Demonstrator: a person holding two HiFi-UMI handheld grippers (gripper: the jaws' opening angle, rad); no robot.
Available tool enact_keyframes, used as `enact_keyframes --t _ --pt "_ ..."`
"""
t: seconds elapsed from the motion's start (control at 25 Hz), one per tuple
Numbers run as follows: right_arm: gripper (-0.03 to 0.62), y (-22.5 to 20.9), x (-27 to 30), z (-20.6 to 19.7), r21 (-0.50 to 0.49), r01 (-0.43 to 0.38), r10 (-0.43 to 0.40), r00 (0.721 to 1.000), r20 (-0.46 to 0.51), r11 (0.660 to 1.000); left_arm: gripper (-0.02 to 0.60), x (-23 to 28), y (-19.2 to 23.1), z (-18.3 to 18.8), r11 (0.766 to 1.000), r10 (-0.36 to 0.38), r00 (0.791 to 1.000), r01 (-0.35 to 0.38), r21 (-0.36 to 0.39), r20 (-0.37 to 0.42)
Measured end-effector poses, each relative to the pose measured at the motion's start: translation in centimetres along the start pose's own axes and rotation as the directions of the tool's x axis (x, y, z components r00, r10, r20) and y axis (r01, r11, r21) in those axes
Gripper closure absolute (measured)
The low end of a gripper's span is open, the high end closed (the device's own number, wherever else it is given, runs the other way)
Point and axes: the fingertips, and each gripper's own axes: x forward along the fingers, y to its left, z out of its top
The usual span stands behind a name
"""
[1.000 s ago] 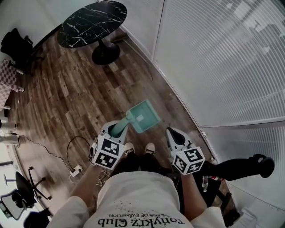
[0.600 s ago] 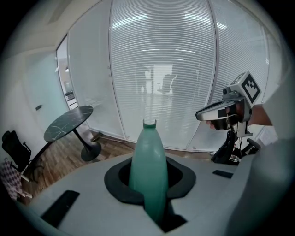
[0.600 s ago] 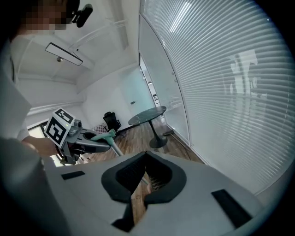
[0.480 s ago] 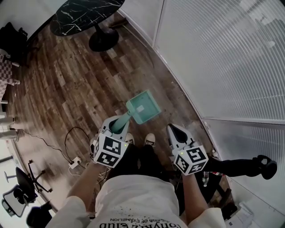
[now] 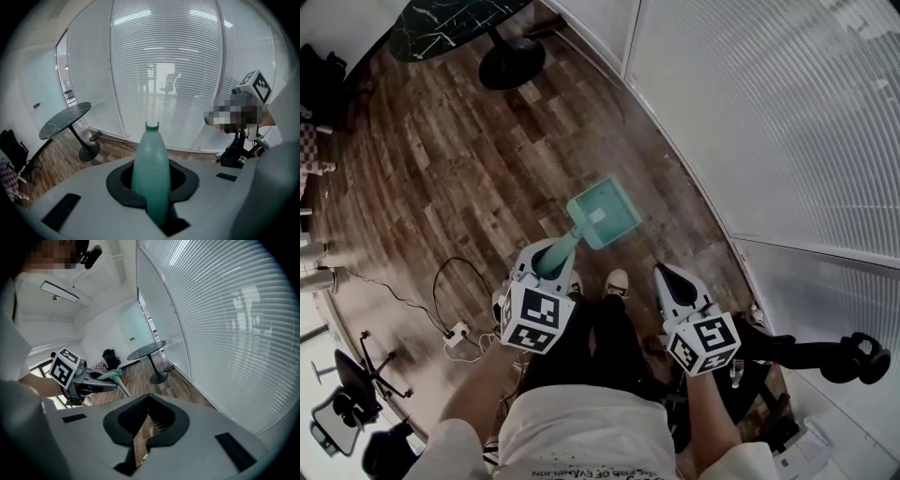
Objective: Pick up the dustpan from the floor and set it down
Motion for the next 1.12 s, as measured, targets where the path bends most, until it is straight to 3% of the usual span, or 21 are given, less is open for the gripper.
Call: enact_keyframes --t 1.12 --pt "0.571 -4.9 5.1 -5.9 0.061 0.022 -0.019 0.999 -0.037 0.998 0.511 14.1 0.7 -7.2 1.0 -0.014 0.998 0.014 -0.006 -0.061"
